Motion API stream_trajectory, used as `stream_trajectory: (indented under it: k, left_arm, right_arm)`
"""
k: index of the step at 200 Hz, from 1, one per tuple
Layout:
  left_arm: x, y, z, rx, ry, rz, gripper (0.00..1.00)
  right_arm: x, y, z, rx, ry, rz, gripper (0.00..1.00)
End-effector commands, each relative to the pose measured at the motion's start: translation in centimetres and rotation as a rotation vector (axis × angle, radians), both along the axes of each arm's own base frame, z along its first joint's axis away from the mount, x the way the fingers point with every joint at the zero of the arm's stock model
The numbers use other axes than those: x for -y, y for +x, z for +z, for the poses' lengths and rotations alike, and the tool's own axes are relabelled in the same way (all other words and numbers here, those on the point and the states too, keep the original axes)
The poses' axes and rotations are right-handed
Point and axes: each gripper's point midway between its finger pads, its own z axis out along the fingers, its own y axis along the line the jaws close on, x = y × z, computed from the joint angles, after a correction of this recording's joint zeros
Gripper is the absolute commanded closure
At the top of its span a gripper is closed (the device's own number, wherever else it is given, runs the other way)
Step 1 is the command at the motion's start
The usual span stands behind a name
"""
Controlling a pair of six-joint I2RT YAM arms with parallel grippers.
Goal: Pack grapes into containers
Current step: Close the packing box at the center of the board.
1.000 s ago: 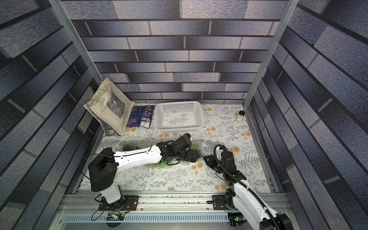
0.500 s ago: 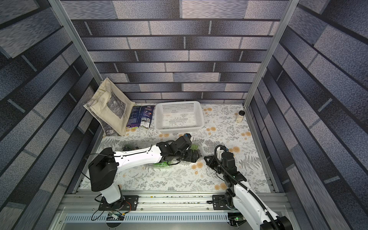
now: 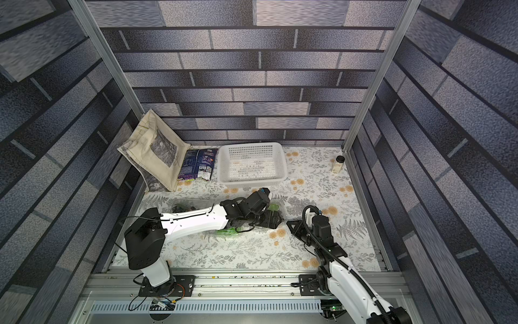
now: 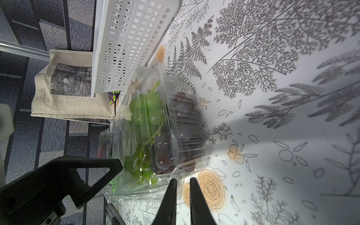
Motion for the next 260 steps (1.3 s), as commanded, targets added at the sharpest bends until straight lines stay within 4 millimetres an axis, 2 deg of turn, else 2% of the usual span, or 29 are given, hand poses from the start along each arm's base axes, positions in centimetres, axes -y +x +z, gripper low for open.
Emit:
stream_trajectory:
  k: [1, 93, 207, 237, 260]
  left_arm:
    - [-0.6, -0.2, -1.9, -0.044, 0.04, 0.01, 0.1]
    - [-0.4, -0.3, -2.0, -0.048, 0.038, 0.007, 0.1]
    - [-0.3, -0.1, -2.0, -0.051, 0.036, 0.01, 0.11]
    - [-0.4, 0.0, -1.7, -0.046, 0.032, 0.013, 0.11]
    - [-0.4, 0.4, -0.4, -0.022, 0.014, 0.022, 0.11]
  right_arm:
    - [-0.1, -0.7, -1.2, -0.042, 0.001, 0.009, 0.85]
    - [-0.1, -0.6, -1.6, -0.045, 0.01, -0.002, 0.84]
    - [-0.3, -0.5, -2.1, -0.056, 0.02, -0.002, 0.94]
    - [-0.3, -0.4, -1.7, -0.05, 0.025, -0.003, 0.85]
    - [0.0, -0.2, -0.6, -0.029, 0.0, -0.008, 0.76]
